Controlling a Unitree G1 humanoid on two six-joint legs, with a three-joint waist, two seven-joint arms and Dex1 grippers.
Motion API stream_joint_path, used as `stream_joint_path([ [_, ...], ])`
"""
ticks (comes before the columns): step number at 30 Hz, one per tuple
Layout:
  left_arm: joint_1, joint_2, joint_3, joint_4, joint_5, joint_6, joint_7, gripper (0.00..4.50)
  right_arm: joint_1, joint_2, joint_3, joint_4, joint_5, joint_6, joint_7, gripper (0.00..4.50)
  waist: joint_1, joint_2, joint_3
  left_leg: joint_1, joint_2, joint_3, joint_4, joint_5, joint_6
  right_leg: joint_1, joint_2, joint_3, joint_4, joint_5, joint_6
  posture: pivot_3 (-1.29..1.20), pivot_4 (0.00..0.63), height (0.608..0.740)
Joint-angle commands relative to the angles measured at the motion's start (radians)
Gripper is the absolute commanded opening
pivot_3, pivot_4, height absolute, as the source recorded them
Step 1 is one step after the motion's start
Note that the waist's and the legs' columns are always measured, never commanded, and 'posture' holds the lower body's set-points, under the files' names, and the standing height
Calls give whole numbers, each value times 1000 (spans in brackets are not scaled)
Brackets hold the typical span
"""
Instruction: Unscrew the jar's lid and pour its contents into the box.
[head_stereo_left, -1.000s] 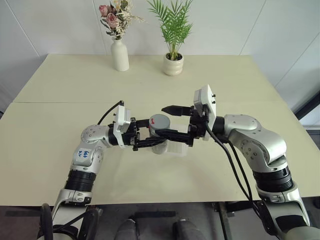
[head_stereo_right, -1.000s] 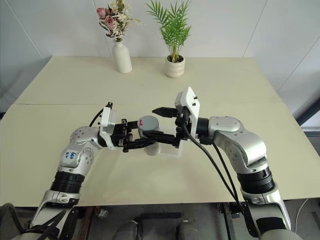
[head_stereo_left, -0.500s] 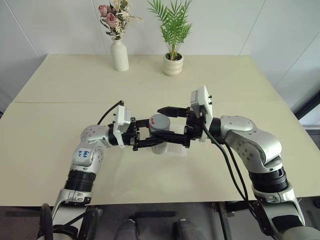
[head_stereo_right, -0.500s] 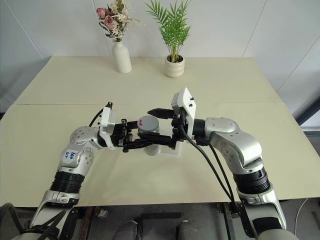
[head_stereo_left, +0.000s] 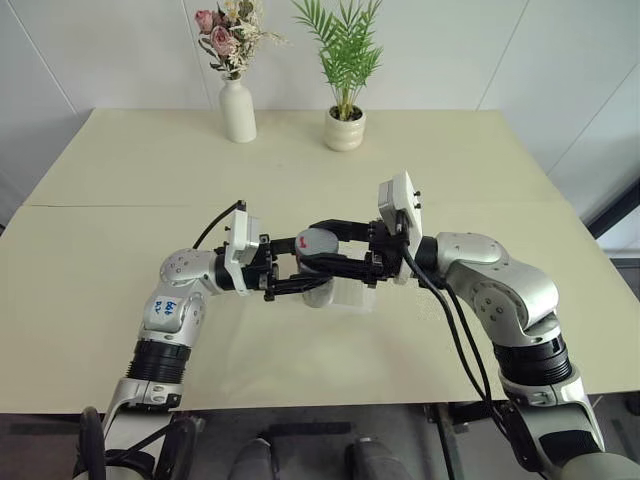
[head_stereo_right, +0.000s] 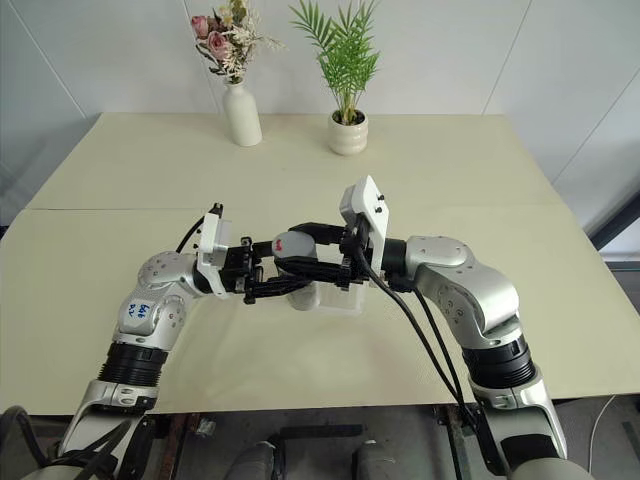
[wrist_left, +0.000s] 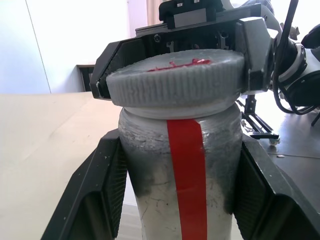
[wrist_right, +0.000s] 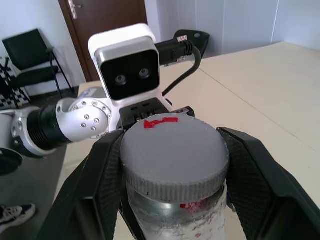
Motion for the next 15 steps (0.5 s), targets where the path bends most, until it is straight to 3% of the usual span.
stream_joint_path([
  [1,2,8,-1,-32,-6,2,-2,2433,-75,28,-84,-46,88,-10,-17,2534,-4,0,0,0,0,0,0,0,0,0,0,0,0,0,0,0,150,740],
  [9,7,15,-2,-38,-9,9,1,2433,-99,-38,-123,-3,42,-70,-6,2534,-2,0,0,0,0,0,0,0,0,0,0,0,0,0,0,0,150,740],
  [15,10,26,12,-52,-14,11,11,2433,69,-185,-240,15,-63,-174,-46,2534,7,0,0,0,0,0,-1,0,0,0,-1,0,-3,0,0,0,150,740],
])
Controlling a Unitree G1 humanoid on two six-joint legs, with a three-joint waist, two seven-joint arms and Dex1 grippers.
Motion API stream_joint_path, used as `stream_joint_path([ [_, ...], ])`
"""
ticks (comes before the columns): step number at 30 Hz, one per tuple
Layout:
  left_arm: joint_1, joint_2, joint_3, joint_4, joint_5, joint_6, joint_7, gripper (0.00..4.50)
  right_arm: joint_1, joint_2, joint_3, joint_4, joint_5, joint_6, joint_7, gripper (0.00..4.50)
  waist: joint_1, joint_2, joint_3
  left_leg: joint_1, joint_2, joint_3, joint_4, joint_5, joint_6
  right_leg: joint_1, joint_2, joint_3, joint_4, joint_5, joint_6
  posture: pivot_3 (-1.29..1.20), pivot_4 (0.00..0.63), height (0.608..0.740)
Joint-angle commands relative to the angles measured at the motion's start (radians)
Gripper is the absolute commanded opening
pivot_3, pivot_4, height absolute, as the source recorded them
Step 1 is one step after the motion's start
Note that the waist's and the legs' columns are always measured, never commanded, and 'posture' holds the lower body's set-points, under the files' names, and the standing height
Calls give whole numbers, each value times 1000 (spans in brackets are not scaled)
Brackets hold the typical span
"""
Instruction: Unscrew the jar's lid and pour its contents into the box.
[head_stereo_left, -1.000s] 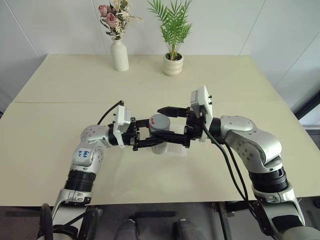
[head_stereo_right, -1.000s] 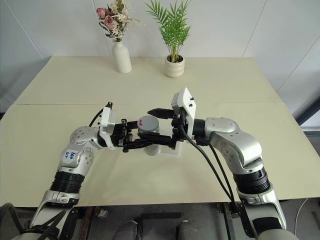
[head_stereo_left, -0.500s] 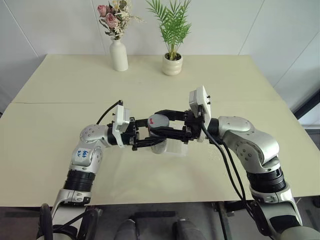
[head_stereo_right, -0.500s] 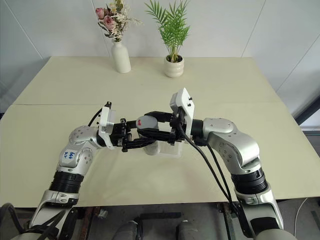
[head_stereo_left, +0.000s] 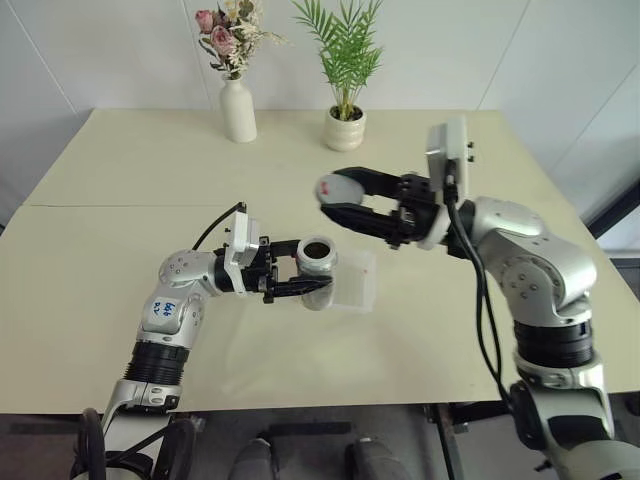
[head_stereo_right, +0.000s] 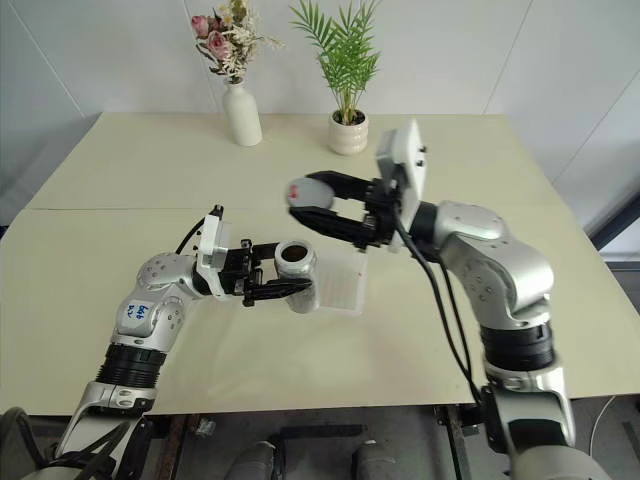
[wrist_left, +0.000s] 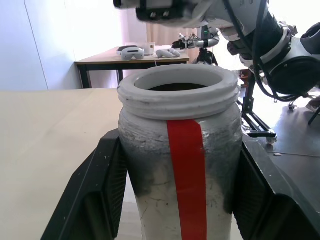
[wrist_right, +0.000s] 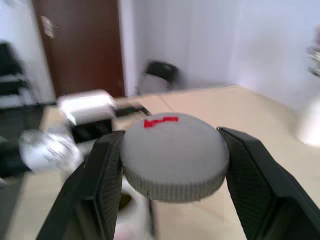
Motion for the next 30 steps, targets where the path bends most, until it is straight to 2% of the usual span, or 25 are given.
stream_joint_path([
  [1,-1,19,27,-53,-18,1,10,2433,123,-67,-127,-11,-58,-83,-34,2534,3,0,0,0,0,0,0,0,0,0,0,0,0,0,0,0,150,740],
  [4,0,32,44,-56,-23,1,20,2433,273,-104,-202,-27,-88,-108,-63,2534,13,0,0,0,0,1,-1,0,0,0,0,0,-2,0,0,0,150,740],
  [7,-2,36,61,-49,-25,-2,35,2433,450,-81,-298,-35,-104,-141,-124,2534,16,0,0,0,0,2,-1,0,0,0,0,2,-2,0,1,0,150,740],
  [13,-16,28,70,-35,-31,-1,46,2433,593,-23,-290,79,-189,-263,-178,2534,1,0,0,4,0,5,2,0,0,3,1,5,-1,2,3,0,150,740],
  [19,-36,21,74,-15,-30,-8,50,2433,580,59,-247,230,-263,-377,-235,2534,-10,0,0,6,0,6,3,0,2,5,1,7,-1,4,4,0,150,740],
  [30,-26,16,74,-22,-31,-16,59,2433,513,83,-222,356,-296,-441,-254,2534,-7,0,0,5,0,6,2,0,2,4,2,7,-1,4,4,0,150,740],
])
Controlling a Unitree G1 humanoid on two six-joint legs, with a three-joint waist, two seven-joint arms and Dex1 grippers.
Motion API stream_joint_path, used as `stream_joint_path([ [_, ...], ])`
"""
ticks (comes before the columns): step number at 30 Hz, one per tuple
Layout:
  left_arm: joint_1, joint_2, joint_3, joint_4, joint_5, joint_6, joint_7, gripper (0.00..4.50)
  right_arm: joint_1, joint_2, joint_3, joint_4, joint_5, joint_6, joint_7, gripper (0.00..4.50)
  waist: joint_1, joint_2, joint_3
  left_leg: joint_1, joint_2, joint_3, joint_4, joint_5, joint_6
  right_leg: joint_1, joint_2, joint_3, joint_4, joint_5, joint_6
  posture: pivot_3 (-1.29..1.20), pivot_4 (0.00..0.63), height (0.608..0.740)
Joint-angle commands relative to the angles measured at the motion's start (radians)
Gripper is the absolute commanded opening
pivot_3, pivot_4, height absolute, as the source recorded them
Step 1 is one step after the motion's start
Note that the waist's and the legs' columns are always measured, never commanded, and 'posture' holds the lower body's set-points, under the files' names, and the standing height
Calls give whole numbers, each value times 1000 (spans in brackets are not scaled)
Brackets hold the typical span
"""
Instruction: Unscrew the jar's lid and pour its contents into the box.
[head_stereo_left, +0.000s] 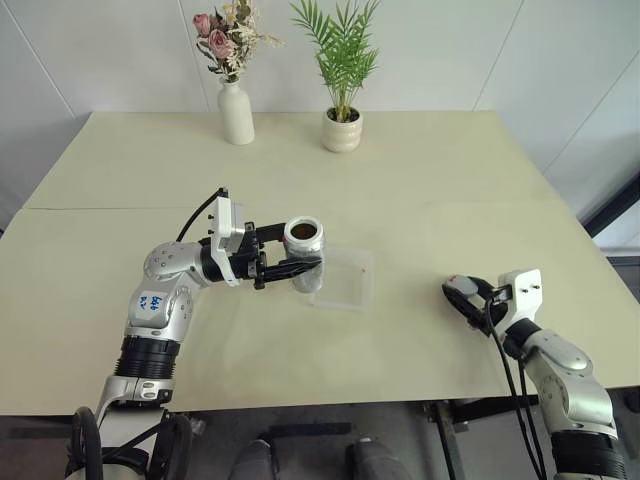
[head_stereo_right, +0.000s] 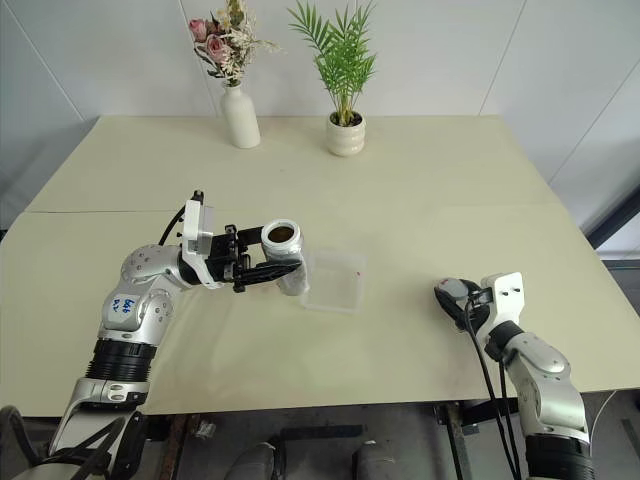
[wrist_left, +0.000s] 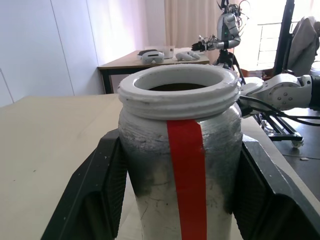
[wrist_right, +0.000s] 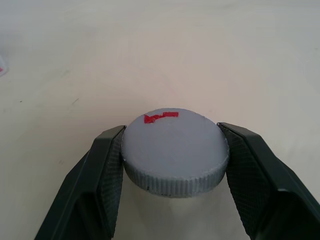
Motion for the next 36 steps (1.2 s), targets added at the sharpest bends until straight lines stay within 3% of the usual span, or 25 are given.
stream_joint_path([
  [1,0,-6,24,-30,-25,-15,8,2433,-10,-8,-10,-2,1,-15,-8,2534,0,0,0,0,0,0,0,0,0,0,0,0,0,0,0,0,150,740],
  [2,0,-6,24,-30,-25,-15,8,2433,-10,-10,-11,-6,12,1,-2,3249,0,0,0,0,0,0,0,0,0,0,0,0,0,0,0,0,150,740],
  [6,0,-5,27,-29,-24,-17,12,2433,2,-36,-19,-48,31,33,20,4445,-1,0,0,0,0,0,0,0,0,0,0,0,0,0,0,0,150,740],
  [13,13,8,35,-31,-12,-33,15,2433,47,-159,-33,-242,125,162,128,4484,-1,0,0,0,0,0,0,0,0,0,0,0,0,0,0,0,150,740],
  [20,-19,25,34,41,69,-117,62,2433,-107,-347,61,-416,235,321,317,4484,-4,0,0,1,0,1,2,0,1,0,0,1,0,1,1,0,150,740],
  [27,-87,40,20,140,133,-188,79,2433,-237,-424,131,-437,279,393,445,4484,6,0,0,-4,0,0,3,-1,2,-2,0,1,-2,1,1,0,150,740],
  [36,-186,56,18,264,198,-258,95,2433,-198,-478,70,-458,299,416,470,4484,22,0,0,-5,1,2,5,-3,3,-4,0,1,-2,0,1,0,150,740],
])
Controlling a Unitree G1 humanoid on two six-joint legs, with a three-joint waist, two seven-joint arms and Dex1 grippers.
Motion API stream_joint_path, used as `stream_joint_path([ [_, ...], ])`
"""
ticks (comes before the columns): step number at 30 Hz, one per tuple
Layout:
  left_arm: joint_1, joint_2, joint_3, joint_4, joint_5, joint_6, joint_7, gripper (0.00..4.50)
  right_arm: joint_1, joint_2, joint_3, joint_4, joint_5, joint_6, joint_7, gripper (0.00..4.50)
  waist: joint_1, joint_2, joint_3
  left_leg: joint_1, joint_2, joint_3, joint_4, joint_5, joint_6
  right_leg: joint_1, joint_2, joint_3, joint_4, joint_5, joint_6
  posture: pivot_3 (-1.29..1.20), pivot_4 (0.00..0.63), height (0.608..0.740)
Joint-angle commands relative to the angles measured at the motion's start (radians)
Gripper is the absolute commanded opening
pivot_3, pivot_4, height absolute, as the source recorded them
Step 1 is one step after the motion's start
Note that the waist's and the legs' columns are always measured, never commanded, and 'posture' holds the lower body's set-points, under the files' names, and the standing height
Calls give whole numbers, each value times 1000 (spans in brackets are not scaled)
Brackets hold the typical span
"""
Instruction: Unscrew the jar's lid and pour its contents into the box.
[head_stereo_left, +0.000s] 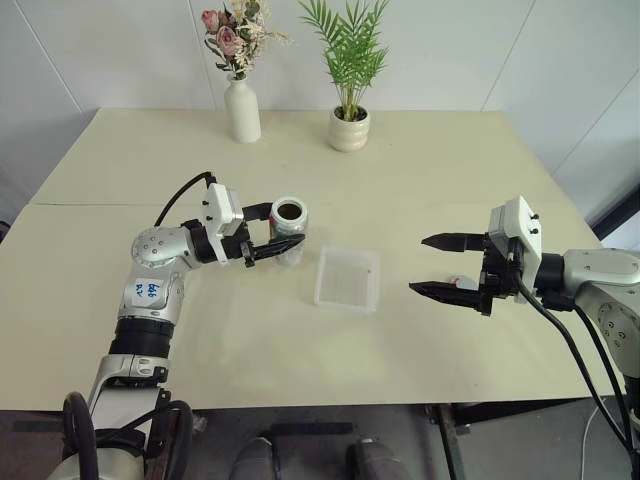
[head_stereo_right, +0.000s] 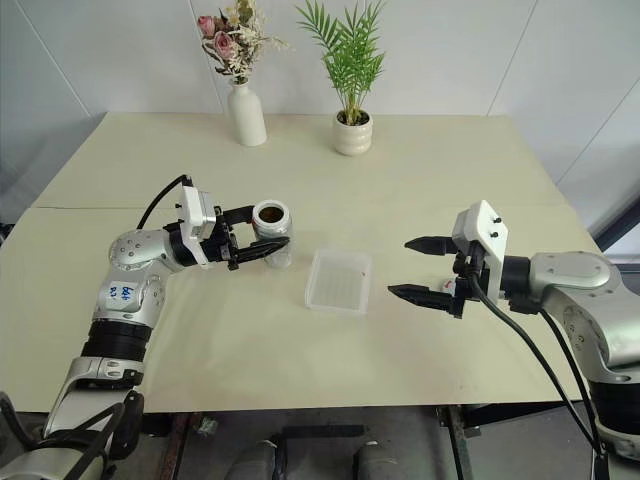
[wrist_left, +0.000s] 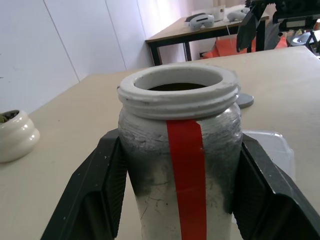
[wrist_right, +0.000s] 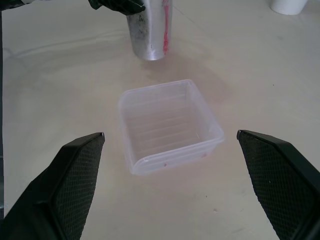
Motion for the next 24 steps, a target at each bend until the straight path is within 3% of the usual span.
stream_joint_path([
  [1,-71,20,7,42,30,-49,23,2433,25,-28,-77,-56,39,12,3,4484,1,0,0,0,0,0,0,0,0,0,0,0,0,0,0,0,150,740],
  [10,-271,37,-26,227,93,-125,-22,2433,106,-11,-123,-78,29,-4,-38,4484,0,0,0,0,0,1,1,0,0,0,0,1,1,0,1,0,150,740],
  [15,-387,49,-88,352,201,-244,-6,2433,110,1,-122,-82,34,-7,-61,4484,1,0,0,0,0,2,2,0,0,0,0,1,1,0,1,0,150,740],
  [18,-599,107,-218,525,511,-462,291,2433,116,14,-124,-85,35,-11,-76,4484,2,-5,3,-1,0,1,3,0,0,-2,1,1,1,1,1,0,150,740],
  [20,-685,128,-301,600,647,-559,399,2433,115,20,-124,-82,35,-12,-81,4484,0,-6,3,-2,0,2,3,-1,1,-2,1,3,0,1,2,0,150,740],
  [24,-922,92,-497,710,938,-712,685,2433,103,45,-123,-74,40,-12,-104,4484,6,-6,3,-3,0,6,4,-7,2,-2,1,7,-4,0,6,0,150,740],
])
